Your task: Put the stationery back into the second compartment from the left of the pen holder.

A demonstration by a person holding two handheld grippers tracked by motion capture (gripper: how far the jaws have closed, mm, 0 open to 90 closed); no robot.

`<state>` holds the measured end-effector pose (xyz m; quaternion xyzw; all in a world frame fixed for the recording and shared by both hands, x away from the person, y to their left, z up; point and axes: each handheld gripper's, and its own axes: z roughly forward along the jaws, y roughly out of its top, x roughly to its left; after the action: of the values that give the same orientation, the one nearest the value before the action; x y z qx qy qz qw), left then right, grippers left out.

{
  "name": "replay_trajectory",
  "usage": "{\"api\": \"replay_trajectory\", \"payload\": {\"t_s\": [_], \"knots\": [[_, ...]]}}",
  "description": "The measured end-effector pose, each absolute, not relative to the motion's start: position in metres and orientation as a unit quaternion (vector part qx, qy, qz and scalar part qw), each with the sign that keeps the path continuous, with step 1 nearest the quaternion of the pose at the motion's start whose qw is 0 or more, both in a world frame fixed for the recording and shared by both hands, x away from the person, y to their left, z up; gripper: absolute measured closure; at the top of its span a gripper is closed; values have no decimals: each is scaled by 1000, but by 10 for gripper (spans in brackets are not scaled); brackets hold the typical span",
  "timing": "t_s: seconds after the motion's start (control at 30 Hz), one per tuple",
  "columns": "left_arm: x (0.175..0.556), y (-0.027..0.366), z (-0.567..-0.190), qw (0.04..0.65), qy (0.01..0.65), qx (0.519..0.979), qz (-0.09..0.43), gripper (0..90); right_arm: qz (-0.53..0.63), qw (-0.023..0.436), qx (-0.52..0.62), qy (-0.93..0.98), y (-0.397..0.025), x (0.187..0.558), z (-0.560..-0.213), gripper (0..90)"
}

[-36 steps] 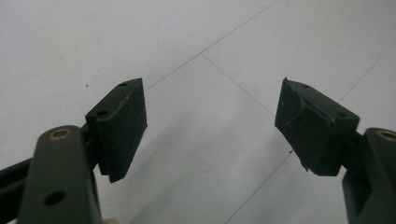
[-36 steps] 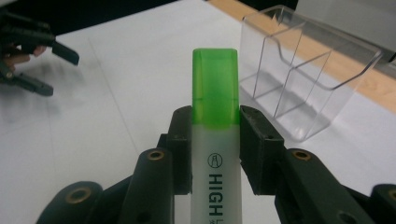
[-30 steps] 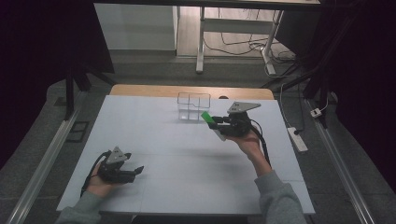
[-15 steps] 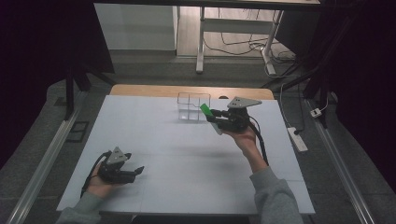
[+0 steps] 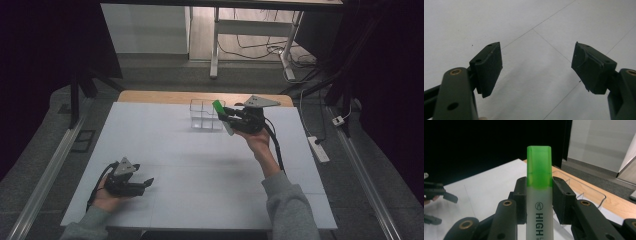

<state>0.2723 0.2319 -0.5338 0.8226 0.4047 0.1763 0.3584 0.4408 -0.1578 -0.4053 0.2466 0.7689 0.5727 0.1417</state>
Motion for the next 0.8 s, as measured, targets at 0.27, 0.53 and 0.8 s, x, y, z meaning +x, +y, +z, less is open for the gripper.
{"api": "replay_trajectory", "payload": {"t_s": [0.27,0.53,0.8], "knots": [[272,232,-534,360,402,823,176,245,575,153,249,764,-148,451,-400,666],[272,232,-535,360,400,825,172,245,573,158,258,761,-136,465,-402,666],[272,232,-536,356,400,827,172,245,577,156,268,756,-129,475,-405,667]]}}
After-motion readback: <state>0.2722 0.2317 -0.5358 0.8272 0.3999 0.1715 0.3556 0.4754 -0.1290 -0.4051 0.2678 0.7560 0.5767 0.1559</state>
